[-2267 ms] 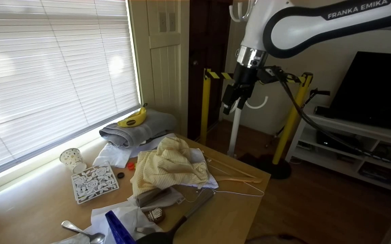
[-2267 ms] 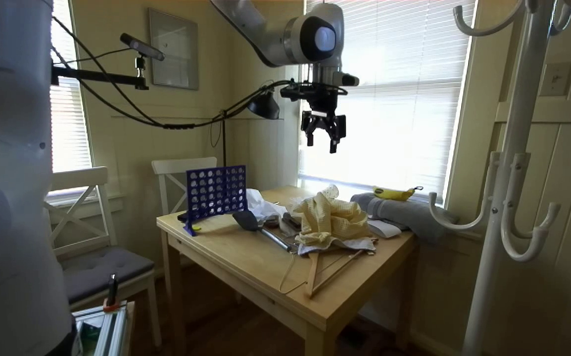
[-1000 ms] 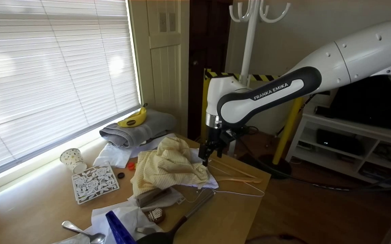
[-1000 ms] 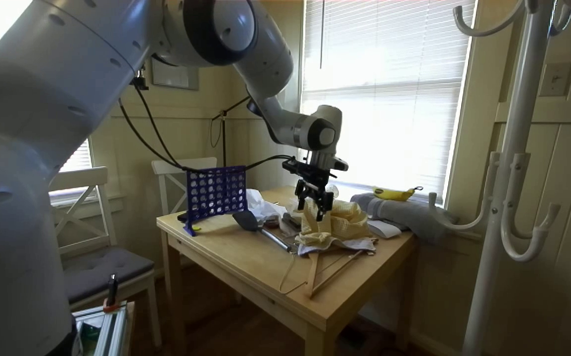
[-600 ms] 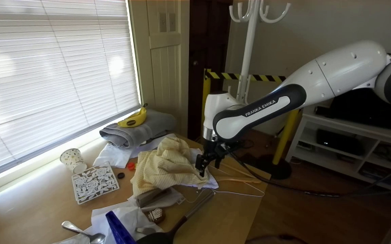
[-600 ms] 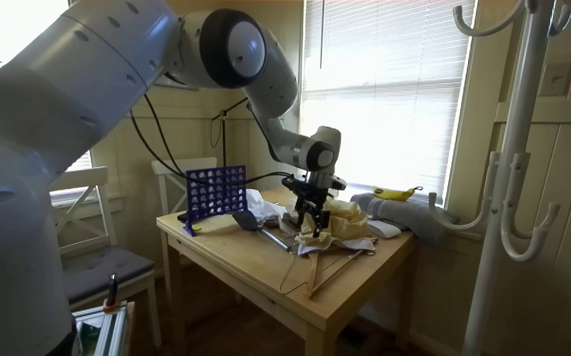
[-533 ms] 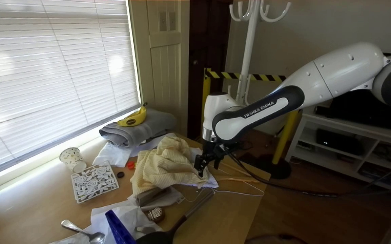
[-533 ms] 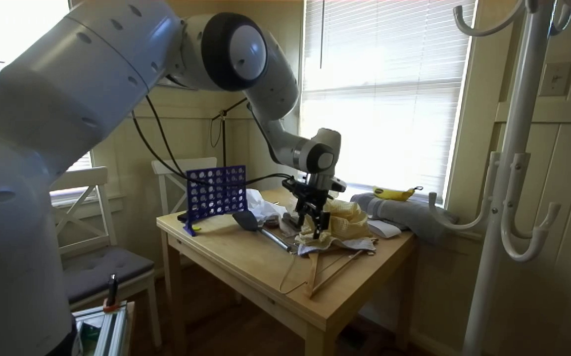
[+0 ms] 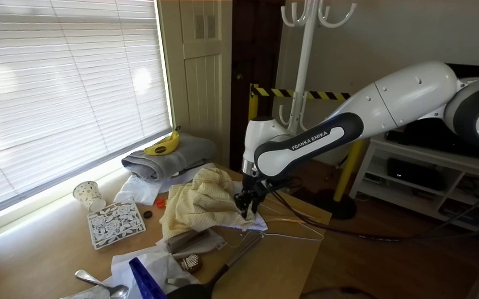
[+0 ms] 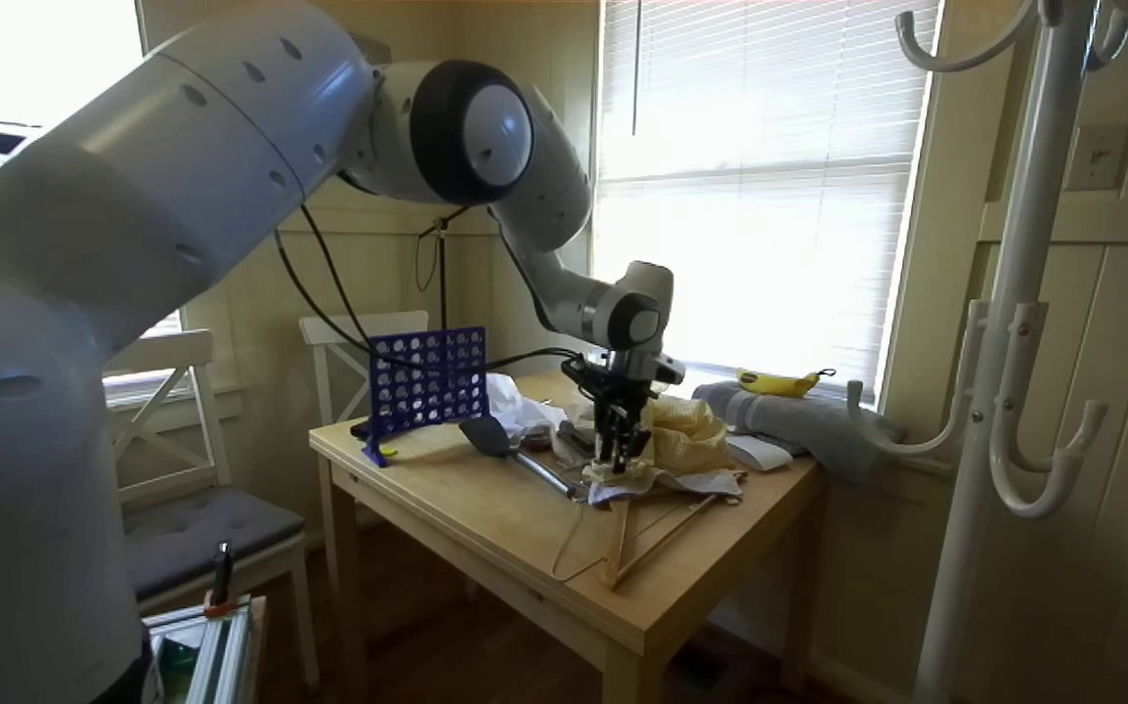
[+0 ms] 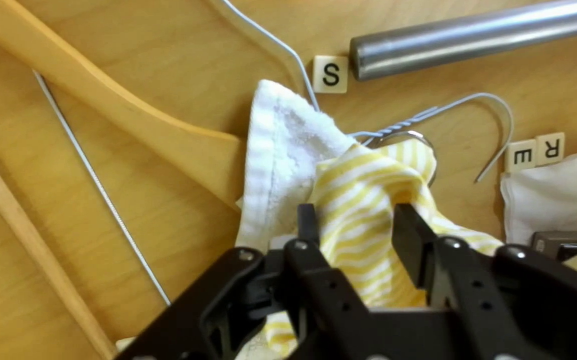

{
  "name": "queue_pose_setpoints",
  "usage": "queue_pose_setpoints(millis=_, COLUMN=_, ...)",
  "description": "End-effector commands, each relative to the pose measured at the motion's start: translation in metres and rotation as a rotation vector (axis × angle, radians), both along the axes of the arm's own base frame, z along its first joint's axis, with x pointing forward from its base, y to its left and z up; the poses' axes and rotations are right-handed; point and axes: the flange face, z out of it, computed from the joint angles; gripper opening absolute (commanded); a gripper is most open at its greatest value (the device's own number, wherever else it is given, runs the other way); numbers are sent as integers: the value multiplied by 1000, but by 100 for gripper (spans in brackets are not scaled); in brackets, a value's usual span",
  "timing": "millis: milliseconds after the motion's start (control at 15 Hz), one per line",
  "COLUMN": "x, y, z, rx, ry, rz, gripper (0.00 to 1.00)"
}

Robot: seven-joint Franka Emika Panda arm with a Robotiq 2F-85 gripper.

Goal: Unfold the towel on the table

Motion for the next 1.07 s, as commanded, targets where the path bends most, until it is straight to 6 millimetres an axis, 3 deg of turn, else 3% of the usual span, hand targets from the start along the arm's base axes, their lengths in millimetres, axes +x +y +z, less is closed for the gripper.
queue_pose_setpoints(millis=0, x=10, y=9, z=-3, rx=5, ry=-2, rz=-24, gripper=15)
queue_pose_setpoints(millis=133, x=11, y=10, z=-5, rx=11, ry=4, rz=-25, gripper=1)
queue_pose_setpoints(millis=467, x=9, y=13, z=0, rx=12, ry=14, rz=11, gripper=0)
queue_pose_setpoints(millis=600, x=-2, y=17, z=24, rx=-52, ry=-53, rz=40, gripper=0)
queue_pose_setpoints(millis=1000, x=-49, y=30, z=142, rx=-226, ry=-317, rz=111, gripper=0)
